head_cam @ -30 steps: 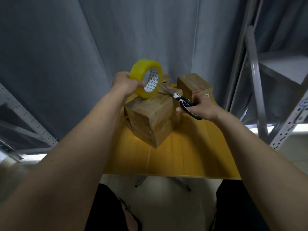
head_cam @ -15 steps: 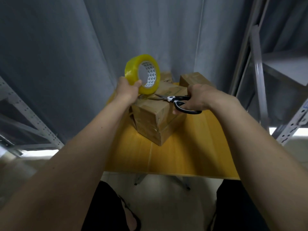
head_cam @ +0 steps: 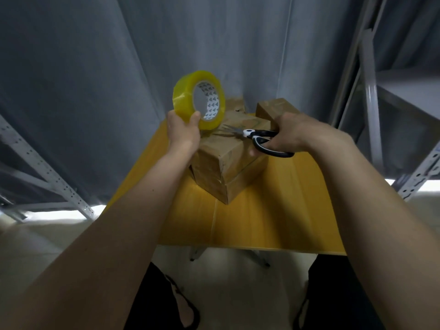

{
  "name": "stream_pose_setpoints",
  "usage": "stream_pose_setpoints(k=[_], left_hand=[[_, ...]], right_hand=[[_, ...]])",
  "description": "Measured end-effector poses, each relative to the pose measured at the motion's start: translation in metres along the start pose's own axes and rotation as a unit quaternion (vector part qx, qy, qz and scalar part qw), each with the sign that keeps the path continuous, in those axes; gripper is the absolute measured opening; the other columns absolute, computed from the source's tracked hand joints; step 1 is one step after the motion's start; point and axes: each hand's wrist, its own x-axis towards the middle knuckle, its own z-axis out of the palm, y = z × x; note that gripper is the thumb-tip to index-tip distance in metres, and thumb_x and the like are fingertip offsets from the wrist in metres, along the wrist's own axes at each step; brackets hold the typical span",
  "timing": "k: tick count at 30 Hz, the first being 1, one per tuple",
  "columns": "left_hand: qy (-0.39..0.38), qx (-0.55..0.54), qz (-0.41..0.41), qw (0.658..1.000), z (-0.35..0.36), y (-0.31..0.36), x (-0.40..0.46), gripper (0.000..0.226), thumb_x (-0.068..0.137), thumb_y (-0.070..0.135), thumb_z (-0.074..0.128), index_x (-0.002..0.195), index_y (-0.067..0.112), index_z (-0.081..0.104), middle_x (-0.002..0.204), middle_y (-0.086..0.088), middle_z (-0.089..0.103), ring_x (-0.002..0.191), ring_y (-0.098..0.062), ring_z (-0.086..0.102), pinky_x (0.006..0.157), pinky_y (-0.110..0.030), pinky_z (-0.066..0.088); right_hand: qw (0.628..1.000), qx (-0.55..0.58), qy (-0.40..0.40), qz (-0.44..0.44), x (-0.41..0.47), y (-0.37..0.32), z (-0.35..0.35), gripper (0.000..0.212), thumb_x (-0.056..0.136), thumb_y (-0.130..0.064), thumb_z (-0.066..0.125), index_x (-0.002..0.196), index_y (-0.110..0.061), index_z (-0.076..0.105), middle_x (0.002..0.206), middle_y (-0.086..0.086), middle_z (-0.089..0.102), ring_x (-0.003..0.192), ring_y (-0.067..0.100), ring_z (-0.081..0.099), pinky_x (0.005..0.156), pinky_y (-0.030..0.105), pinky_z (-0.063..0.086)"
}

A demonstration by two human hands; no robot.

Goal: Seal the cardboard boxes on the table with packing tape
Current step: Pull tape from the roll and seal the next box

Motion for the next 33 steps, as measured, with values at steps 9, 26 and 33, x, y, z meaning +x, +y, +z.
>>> stream_pose_setpoints(k=[9,26,33], left_hand=[[0.039,-0.088,0.025,0.995,0.008,-0.006,-0.011,0.036,0.098,0.025,0.054,0.127,0.01,0.037,0.118,-0.003,0.047,0.093,-0.013,0.059,0.067,-0.023,0.058],[0.03,-0.06,0.075,0.995,0.006,-0.007,-0.019,0.03,0.098,0.025,0.053,0.12,0.011,0.038,0.115,-0.007,0.051,0.103,-0.02,0.061,0.069,-0.022,0.057],[0.023,-0.098,0.064,0.993,0.007,-0.007,-0.017,0.028,0.099,0.026,0.052,0.119,0.016,0.036,0.12,-0.007,0.05,0.104,-0.019,0.062,0.07,-0.023,0.059]], right_hand=[[1.0,0.008,-0.014,-0.003,0.009,-0.006,0.003,0.069,0.052,-0.076,0.074,0.084,-0.016,0.06,0.08,0.003,0.061,0.074,0.021,0.058,0.058,0.031,0.044],[0.998,-0.019,0.034,-0.05,0.041,-0.035,0.01,0.068,0.048,-0.075,0.077,0.069,-0.019,0.045,0.07,-0.001,0.051,0.063,0.016,0.047,0.048,0.029,0.032],[0.996,-0.009,0.054,-0.068,0.044,-0.027,0.012,0.063,0.049,-0.073,0.078,0.07,-0.018,0.054,0.068,0.0,0.055,0.063,0.016,0.051,0.047,0.028,0.034]])
